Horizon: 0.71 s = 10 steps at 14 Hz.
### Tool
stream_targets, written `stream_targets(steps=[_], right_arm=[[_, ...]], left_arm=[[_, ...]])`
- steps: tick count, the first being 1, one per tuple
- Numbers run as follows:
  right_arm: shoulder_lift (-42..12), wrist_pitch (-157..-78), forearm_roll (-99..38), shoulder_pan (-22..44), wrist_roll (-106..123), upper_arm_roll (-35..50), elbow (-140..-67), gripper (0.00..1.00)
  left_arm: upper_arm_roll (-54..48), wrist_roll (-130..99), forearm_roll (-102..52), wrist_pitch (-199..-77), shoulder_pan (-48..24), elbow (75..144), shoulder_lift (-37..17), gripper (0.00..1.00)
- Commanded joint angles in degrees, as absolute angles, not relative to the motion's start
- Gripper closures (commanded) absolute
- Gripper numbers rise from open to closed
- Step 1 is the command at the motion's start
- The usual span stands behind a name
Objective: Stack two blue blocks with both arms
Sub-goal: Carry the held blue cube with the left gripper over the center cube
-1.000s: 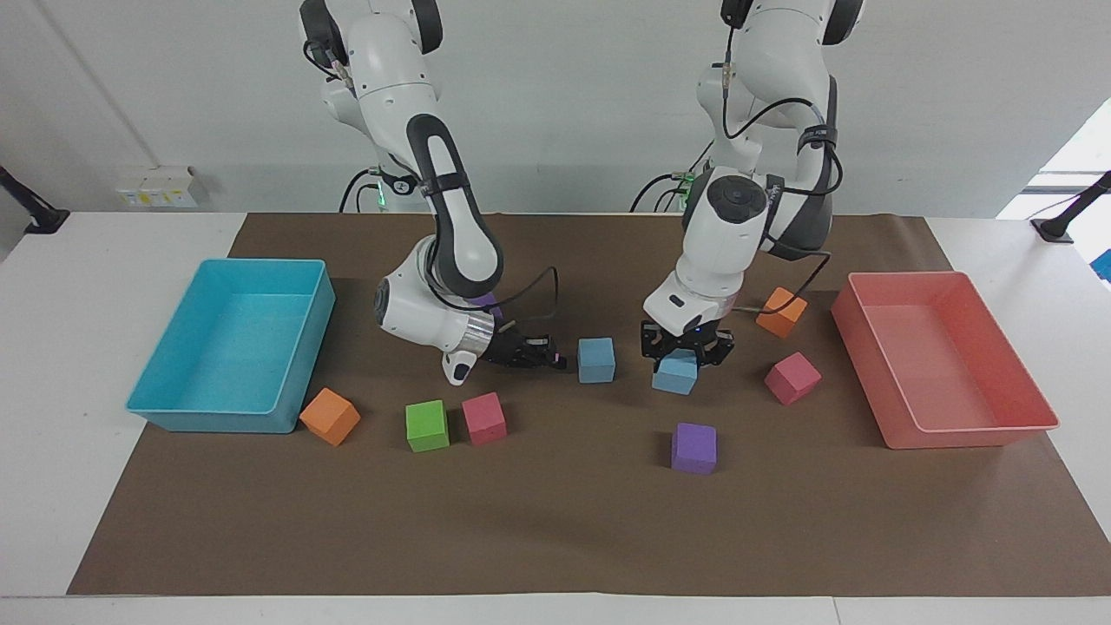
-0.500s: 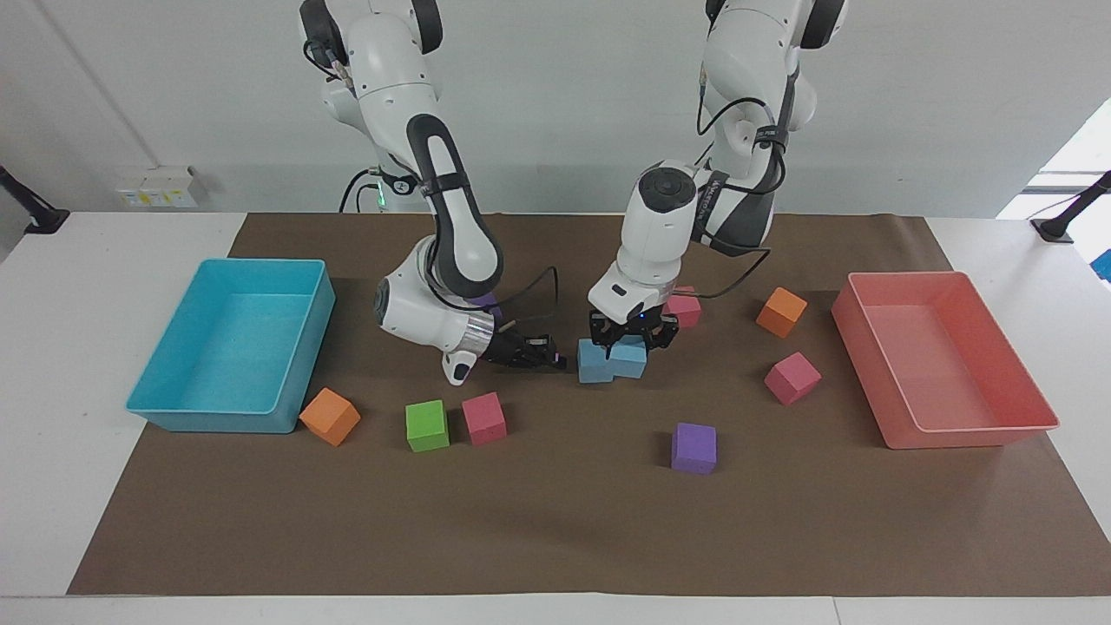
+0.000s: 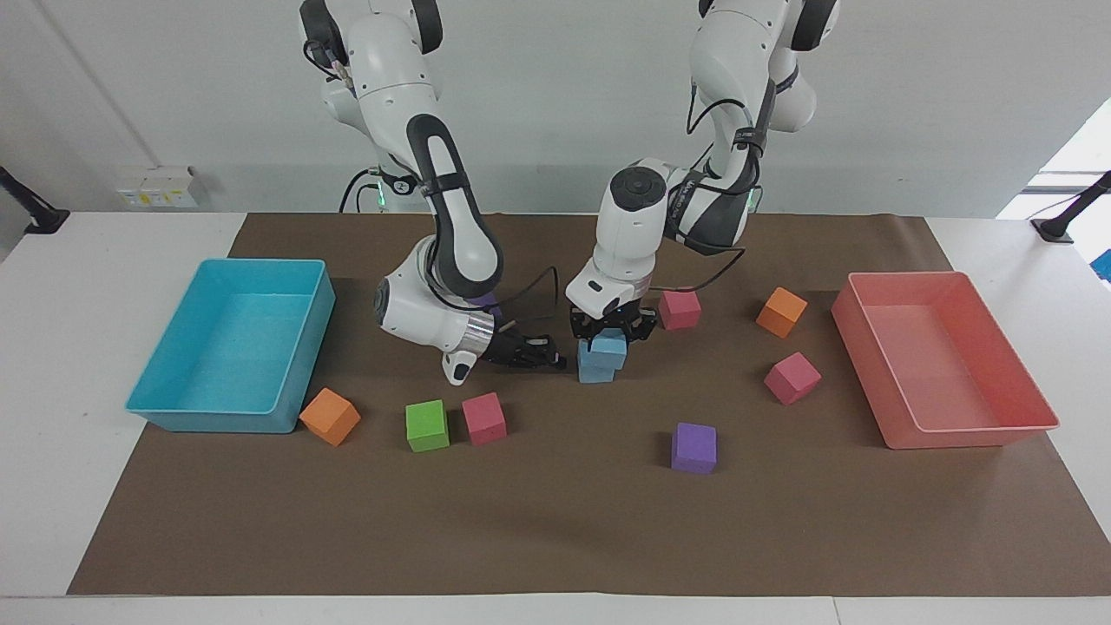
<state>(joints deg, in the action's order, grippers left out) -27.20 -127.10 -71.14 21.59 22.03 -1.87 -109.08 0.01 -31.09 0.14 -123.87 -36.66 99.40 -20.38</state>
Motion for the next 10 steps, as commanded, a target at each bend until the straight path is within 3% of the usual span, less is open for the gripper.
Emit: stream_targets(steps=[1,10], right_arm=[[-26.63,-128.41,-72.86,21.45,24.70,-1.41,-110.13,1.00],[-26.63,-128.41,-72.69,21.45,24.70,-1.41,-110.13,1.00]], left_arm=[[1.14,-33.39,1.49,-122.87,-38.50,99.93,-20.48,0.81],[1.14,-41.13,5.54,-122.61,-39.29,99.84,-20.30,0.77]])
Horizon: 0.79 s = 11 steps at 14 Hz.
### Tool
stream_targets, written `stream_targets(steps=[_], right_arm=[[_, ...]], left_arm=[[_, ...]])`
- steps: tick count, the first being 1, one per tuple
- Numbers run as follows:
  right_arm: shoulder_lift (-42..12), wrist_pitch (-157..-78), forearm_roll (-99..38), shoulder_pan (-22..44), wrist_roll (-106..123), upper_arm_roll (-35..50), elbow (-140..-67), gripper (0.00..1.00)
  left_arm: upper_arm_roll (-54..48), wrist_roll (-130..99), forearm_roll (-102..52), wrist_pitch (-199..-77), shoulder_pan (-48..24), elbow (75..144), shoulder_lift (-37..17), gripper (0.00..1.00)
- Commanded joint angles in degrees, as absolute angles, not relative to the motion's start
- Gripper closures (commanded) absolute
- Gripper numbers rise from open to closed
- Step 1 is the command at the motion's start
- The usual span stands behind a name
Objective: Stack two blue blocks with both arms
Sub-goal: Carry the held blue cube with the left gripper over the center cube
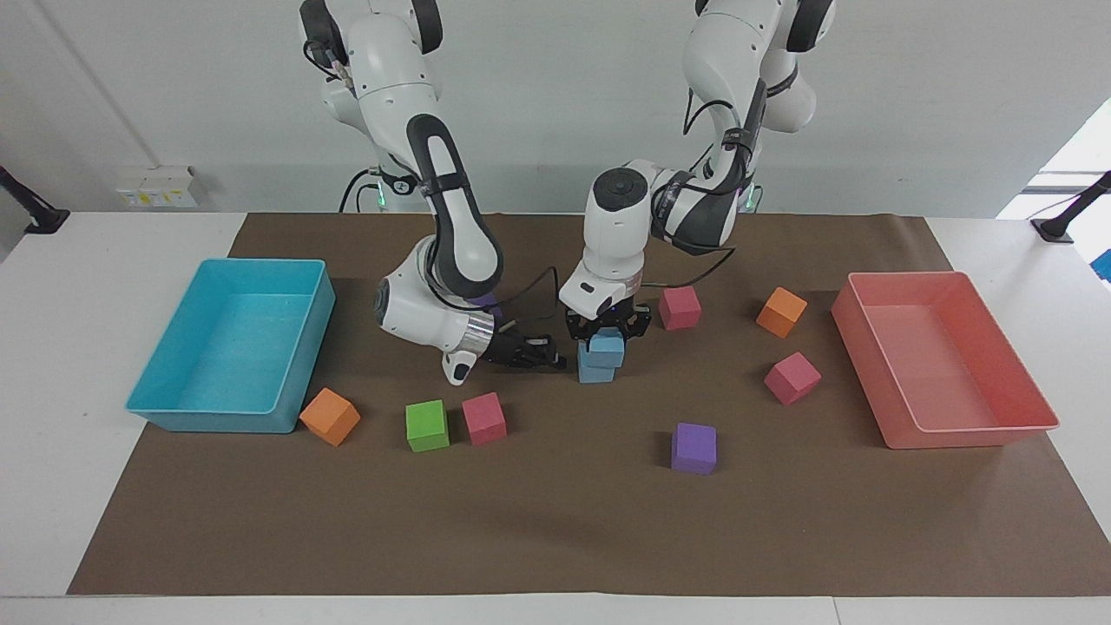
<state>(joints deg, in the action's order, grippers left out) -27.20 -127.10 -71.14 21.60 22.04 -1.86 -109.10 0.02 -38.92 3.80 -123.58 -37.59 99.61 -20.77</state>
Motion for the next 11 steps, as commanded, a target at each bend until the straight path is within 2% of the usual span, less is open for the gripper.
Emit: stream_targets(steps=[1,11], right_arm=[[-26.63,-128.41,-72.69,21.45,24.70,-1.41,-110.13,1.00],[-26.63,-128.50,-72.60,21.45,24.70,-1.41,-110.13,1.00]], left_arm=[[1.06,-41.83,5.54,-122.61,-39.37,99.84,-20.30,0.77],[1.14,-44.47,5.54,-122.69,-39.99,99.93,-20.30,0.74]])
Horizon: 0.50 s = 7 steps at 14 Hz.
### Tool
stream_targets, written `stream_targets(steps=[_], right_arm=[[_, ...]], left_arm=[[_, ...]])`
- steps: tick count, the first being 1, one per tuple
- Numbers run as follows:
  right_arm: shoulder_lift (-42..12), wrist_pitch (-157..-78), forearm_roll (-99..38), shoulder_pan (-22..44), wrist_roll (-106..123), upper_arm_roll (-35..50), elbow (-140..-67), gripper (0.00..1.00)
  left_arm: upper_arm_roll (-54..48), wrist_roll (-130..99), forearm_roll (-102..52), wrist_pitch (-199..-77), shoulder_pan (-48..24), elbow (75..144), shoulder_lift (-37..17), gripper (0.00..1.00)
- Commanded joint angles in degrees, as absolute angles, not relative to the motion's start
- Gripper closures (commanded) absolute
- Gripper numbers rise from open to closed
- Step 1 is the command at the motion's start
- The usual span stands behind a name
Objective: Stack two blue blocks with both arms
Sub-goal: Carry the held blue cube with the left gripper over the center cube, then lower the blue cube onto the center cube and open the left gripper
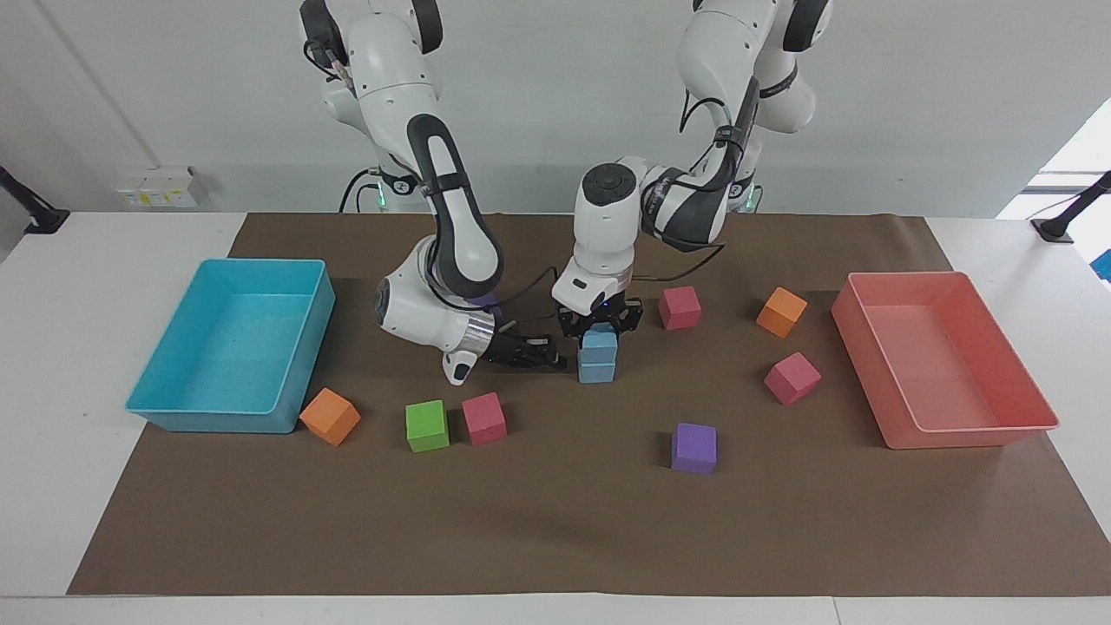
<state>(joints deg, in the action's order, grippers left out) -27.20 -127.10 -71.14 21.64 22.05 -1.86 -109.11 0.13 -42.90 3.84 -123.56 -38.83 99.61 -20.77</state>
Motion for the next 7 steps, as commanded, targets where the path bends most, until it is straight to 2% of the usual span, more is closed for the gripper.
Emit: stream_targets(steps=[1,5,6,7], right_arm=[[-26.63,-128.50,-72.60,21.53,24.70,-1.41,-110.13,1.00],[-26.63,-128.50,-72.60,21.53,24.70,-1.41,-110.13,1.00],[-26.63,-128.50,-72.60,21.53,24.70,-1.41,-110.13,1.00],[-26.63,-128.50,-72.60,21.53,24.70,-1.41,-110.13,1.00]], left_arm=[[1.14,-44.56,5.54,-122.61,-39.99,99.93,-20.30,0.74],[1.05,-44.91,5.54,-122.69,-39.99,100.28,-20.21,0.72],[1.05,-44.91,5.54,-122.78,-39.99,100.28,-20.21,0.68],[1.05,-45.09,5.54,-122.96,-39.99,100.28,-20.21,0.58]])
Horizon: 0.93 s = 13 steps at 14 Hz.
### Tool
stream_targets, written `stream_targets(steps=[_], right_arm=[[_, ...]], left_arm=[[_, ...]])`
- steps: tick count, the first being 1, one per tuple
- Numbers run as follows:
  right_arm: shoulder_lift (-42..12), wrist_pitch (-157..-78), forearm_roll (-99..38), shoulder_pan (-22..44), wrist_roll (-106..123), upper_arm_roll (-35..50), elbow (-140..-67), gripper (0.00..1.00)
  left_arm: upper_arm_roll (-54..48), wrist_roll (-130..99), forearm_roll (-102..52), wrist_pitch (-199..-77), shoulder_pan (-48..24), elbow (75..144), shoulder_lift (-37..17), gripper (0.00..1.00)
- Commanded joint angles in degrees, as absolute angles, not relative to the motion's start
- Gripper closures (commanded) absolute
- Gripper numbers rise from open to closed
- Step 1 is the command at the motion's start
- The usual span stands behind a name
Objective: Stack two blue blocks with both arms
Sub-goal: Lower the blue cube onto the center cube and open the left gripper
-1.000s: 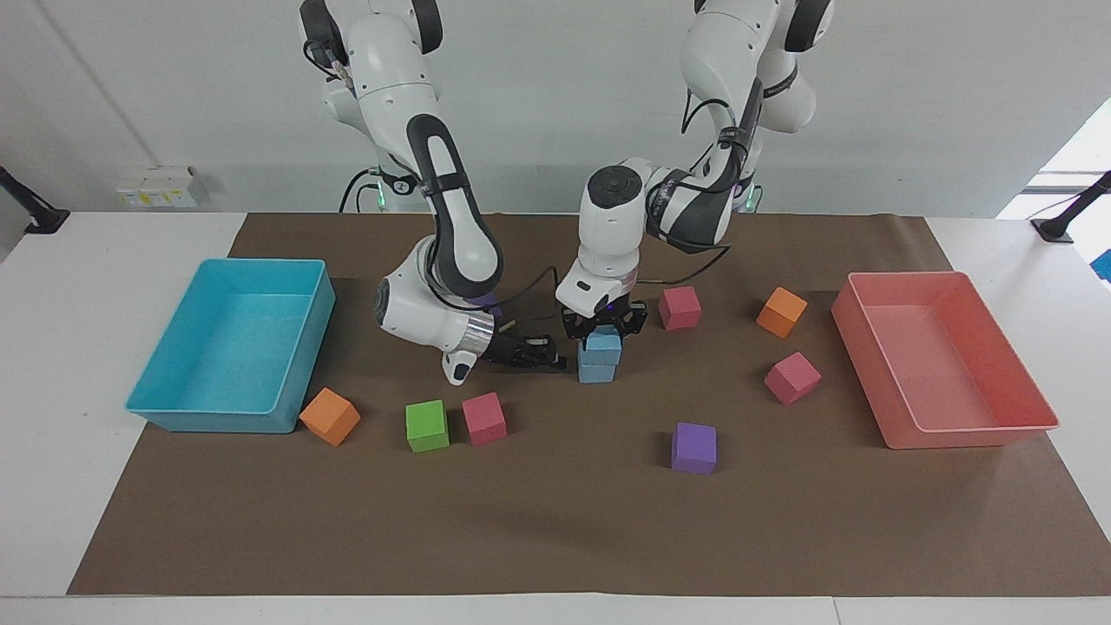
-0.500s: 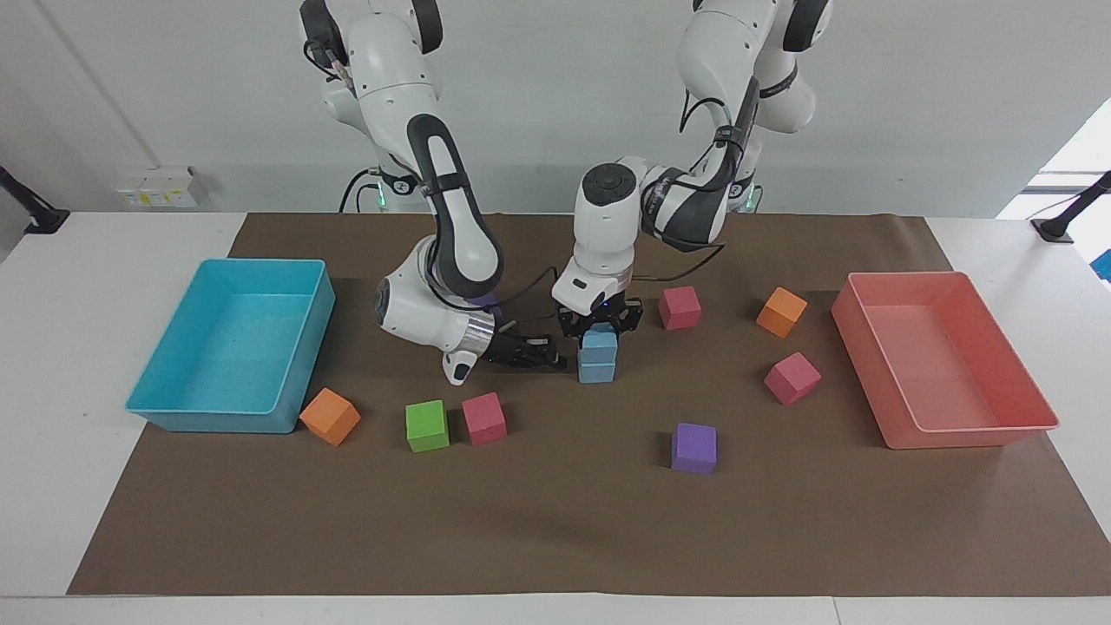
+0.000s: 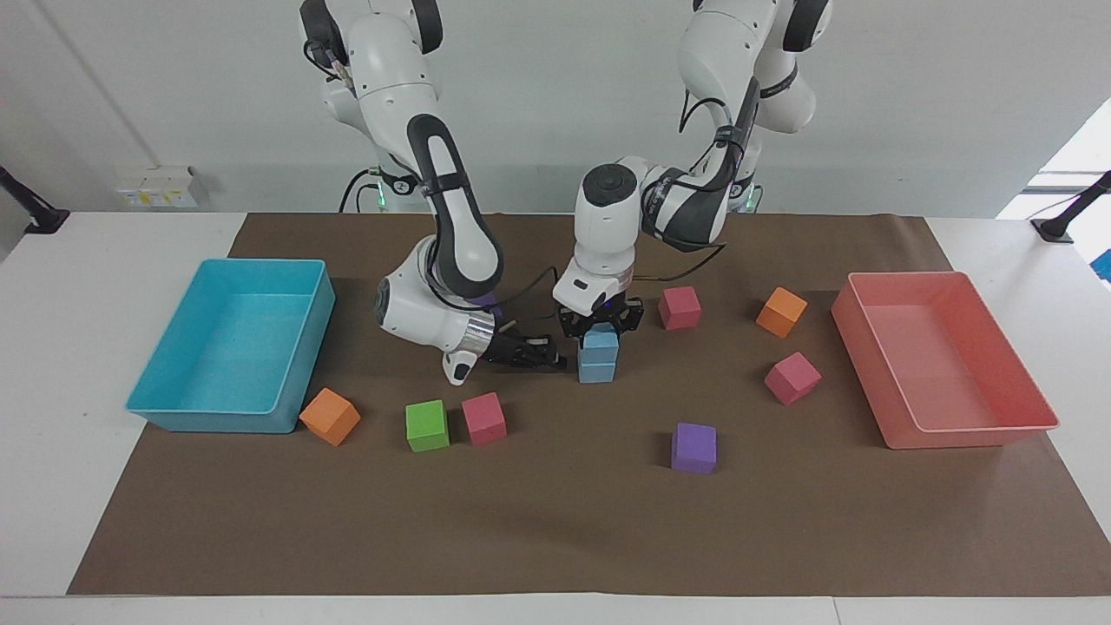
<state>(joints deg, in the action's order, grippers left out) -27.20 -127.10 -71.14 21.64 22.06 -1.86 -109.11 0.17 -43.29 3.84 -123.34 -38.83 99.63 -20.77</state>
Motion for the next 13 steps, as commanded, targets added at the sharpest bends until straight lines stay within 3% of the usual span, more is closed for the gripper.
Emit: stream_targets(steps=[1,2,7,9,13], right_arm=[[-26.63,-128.50,-72.60,21.53,24.70,-1.41,-110.13,1.00],[-26.63,-128.50,-72.60,21.53,24.70,-1.41,-110.13,1.00],[-26.63,-128.50,-72.60,21.53,24.70,-1.41,-110.13,1.00],[-26.63,-128.50,-72.60,21.53,24.61,-1.41,-110.13,1.00],[-26.63,-128.67,-72.60,22.06,24.61,-1.49,-110.13,1.00]], left_arm=[[1.05,-44.91,5.54,-122.96,-39.90,100.28,-20.21,0.46],[1.05,-44.91,5.54,-122.96,-39.82,100.37,-20.21,0.33],[0.97,-44.30,5.54,-123.66,-39.46,100.28,-20.30,0.13],[0.97,-44.21,5.54,-123.84,-39.29,100.28,-20.22,0.00],[0.97,-41.93,5.45,-121.56,-35.87,100.63,-15.49,0.00]])
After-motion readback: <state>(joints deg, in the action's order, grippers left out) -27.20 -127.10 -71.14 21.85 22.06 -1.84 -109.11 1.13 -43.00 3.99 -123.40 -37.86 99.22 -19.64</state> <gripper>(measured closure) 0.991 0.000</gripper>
